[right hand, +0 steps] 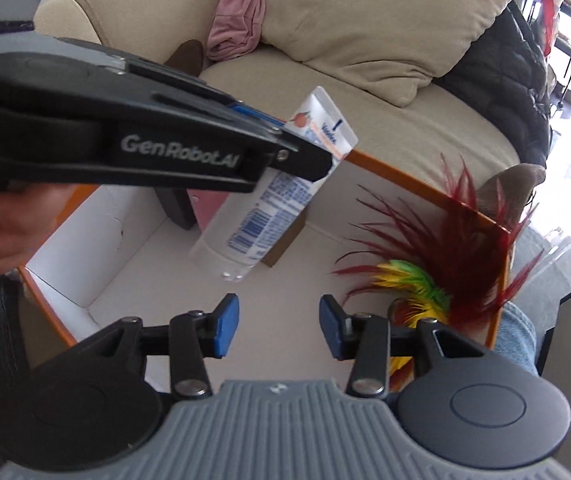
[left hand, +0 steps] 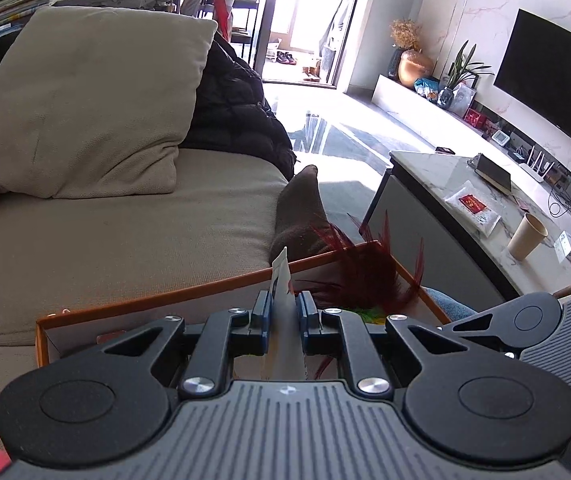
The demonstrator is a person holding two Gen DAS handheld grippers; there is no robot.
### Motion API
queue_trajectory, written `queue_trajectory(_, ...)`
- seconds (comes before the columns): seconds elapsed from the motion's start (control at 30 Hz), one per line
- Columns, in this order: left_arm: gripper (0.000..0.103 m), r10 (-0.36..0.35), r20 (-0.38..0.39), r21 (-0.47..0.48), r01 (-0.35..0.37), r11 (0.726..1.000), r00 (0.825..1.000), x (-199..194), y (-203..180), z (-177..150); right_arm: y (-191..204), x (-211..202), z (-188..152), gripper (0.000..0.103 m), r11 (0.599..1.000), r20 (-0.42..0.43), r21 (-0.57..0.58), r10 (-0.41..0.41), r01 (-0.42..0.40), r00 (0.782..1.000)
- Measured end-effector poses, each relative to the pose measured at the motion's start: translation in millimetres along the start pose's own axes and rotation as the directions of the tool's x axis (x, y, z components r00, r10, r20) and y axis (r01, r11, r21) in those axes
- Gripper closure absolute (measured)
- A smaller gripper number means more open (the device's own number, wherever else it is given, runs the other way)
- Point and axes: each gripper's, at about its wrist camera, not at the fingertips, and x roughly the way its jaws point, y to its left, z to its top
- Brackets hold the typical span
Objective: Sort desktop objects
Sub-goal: 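Carry the lotion tube and feather duster over the shoebox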
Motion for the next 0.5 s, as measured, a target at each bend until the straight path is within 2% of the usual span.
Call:
queue_trajectory(0.17, 0.088, 0.003, -0.017, -0.034, -0.004, 0.999, 1.0, 9.4, 7.2, 2.8, -8.1, 9.9, 11.9, 0.052, 0.99, -0.002, 0.089, 0.109, -0.109, 0.994)
queue_trajectory(0.33, 0.087, 0.017, -0.012, -0.04, -0.017, 0.999, 1.0, 16.8, 9.0, 2.8, -16.2, 28.7, 21.7, 0.053, 0.986, -0.013, 0.127, 0.109, -0.106, 0.994)
queue_trajectory(0.5, 0.087, -0.018, -0.03, -0.063, 0.016, 0.998, 0.999, 23.9, 10.3, 5.0, -21.3, 38.7, 22.1, 0.06, 0.99, -0.049, 0.117, 0.082, -0.076, 0.995)
